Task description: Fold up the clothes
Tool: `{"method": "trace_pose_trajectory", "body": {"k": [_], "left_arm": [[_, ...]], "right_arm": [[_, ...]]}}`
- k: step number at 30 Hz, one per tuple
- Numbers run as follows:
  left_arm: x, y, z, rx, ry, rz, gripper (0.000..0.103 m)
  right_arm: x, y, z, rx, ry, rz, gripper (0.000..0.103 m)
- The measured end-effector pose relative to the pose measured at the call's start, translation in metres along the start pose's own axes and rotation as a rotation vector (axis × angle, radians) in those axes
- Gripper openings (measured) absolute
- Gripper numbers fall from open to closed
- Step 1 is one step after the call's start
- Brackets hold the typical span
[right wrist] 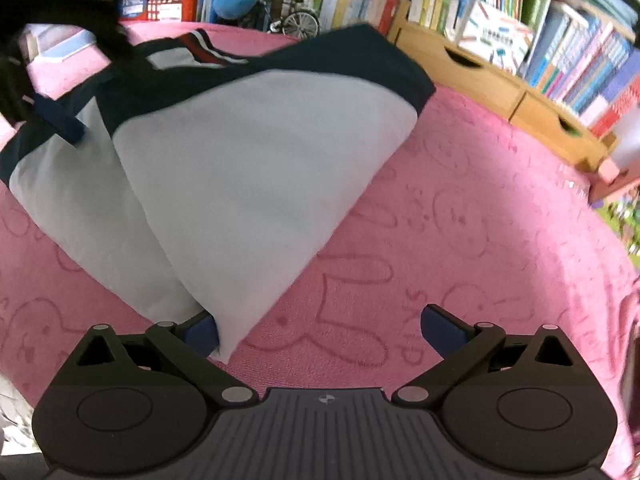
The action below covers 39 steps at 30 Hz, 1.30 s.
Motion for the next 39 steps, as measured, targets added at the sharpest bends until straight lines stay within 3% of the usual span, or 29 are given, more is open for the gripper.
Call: {"method": "trace_pose_trajectory", "body": {"k": [3, 4, 5, 7, 9, 12, 15, 21, 24, 27, 29, 30, 31, 33, 34, 35, 36, 37, 38, 39], "left_arm": [[0.001, -0.019, 0.005, 0.013, 0.046, -0.010, 0.079], [0.002, -0.020, 0.008, 0.009, 0.046, 0.007, 0.063], [0.003, -0.020, 0.012, 0.003, 0.047, 0.024, 0.037], [0.006, -0.013, 0.019, -0.025, 0.049, 0.053, 0.016], [0.010, 0.001, 0.023, -0.066, 0.050, 0.087, 0.007], [0.017, 0.030, 0.026, -0.119, 0.057, 0.135, 0.004], [0.020, 0.059, 0.022, -0.120, 0.039, 0.191, 0.004], [0.013, 0.089, -0.028, 0.022, 0.060, 0.226, 0.001], [0.005, 0.087, -0.040, 0.041, 0.075, 0.194, 0.004], [-0.001, 0.073, -0.036, 0.024, 0.073, 0.156, 0.027], [0.001, 0.054, -0.028, 0.013, 0.085, 0.115, 0.067], [0.003, 0.044, -0.023, 0.008, 0.089, 0.095, 0.073], [0.006, 0.034, -0.015, 0.003, 0.086, 0.077, 0.077], [0.010, 0.015, -0.001, 0.003, 0.077, 0.049, 0.076], [0.012, 0.009, 0.006, 0.004, 0.065, 0.050, 0.069], [0.015, 0.005, 0.012, 0.008, 0.054, 0.064, 0.048], [0.017, 0.004, 0.017, 0.007, 0.049, 0.073, 0.039], [0.019, 0.005, 0.021, -0.002, 0.047, 0.081, 0.020], [0.020, 0.011, 0.023, -0.018, 0.040, 0.096, 0.010], [0.021, 0.018, 0.025, -0.035, 0.033, 0.111, 0.009]], "right_arm": [[0.007, 0.010, -0.005, 0.010, 0.004, 0.062, 0.103], [0.006, 0.009, -0.006, 0.010, 0.003, 0.059, 0.103], [0.005, 0.009, -0.006, 0.010, 0.003, 0.057, 0.103], [0.004, 0.008, -0.006, 0.011, 0.003, 0.053, 0.103], [0.003, 0.008, -0.007, 0.012, 0.002, 0.048, 0.103], [0.001, 0.007, -0.007, 0.012, 0.001, 0.041, 0.103], [0.000, 0.006, -0.011, 0.014, 0.016, 0.045, 0.103], [-0.002, 0.003, -0.009, 0.028, 0.033, 0.031, 0.103], [0.006, 0.012, -0.016, 0.028, 0.091, 0.049, 0.094], [0.016, 0.022, -0.033, 0.085, 0.169, 0.104, 0.093], [0.020, 0.022, -0.045, 0.110, 0.211, 0.118, 0.091], [0.022, 0.019, -0.050, 0.127, 0.229, 0.110, 0.076], [0.022, 0.017, -0.055, 0.155, 0.245, 0.087, 0.049], [0.020, 0.016, -0.067, 0.200, 0.258, 0.046, 0.034], [0.019, 0.017, -0.069, 0.194, 0.268, 0.047, 0.030], [0.019, 0.018, -0.071, 0.189, 0.278, 0.049, 0.029], [0.019, 0.018, -0.073, 0.183, 0.287, 0.050, 0.029], [0.018, 0.019, -0.075, 0.177, 0.297, 0.052, 0.029], [0.017, 0.020, -0.074, 0.176, 0.291, 0.048, 0.029], [0.017, 0.020, -0.072, 0.166, 0.285, 0.049, 0.030]]}}
Point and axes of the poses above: each gripper's, at about its wrist camera, not at the fingertips, and y roughly against the way its jaws point, z to its right, x to its top, the point moved 9 cm from there along -y, roughly the way its jaws point, and after that the axes turned 4 degrees about x, right-handed, at the moved point
